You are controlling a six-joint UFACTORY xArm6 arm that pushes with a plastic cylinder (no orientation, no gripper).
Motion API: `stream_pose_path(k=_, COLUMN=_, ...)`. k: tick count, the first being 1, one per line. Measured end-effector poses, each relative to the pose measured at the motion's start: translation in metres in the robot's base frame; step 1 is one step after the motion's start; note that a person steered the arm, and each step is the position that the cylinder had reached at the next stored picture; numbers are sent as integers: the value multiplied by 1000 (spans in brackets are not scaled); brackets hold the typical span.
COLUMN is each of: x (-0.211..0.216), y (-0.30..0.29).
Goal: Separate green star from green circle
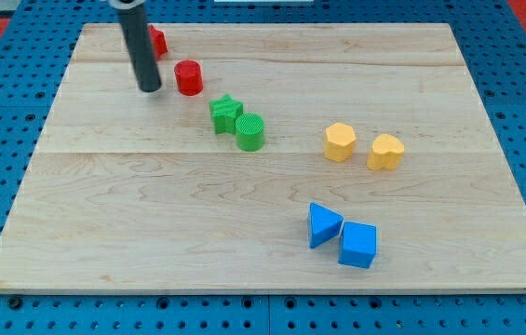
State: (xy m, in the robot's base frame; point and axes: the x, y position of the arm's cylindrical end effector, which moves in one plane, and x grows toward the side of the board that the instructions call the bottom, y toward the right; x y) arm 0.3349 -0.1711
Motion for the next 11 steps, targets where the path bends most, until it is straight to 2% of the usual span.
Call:
stream_pose_path(k=1, x=54, y=-15)
stream_pose_path(k=2, x=96, y=31)
stream_pose_path(k=3, x=97, y=88)
stream_pose_path(k=5, x=84, y=150)
stream_pose_path(k=10, x=43, y=130)
stream_pose_path(k=11, x=41, y=162)
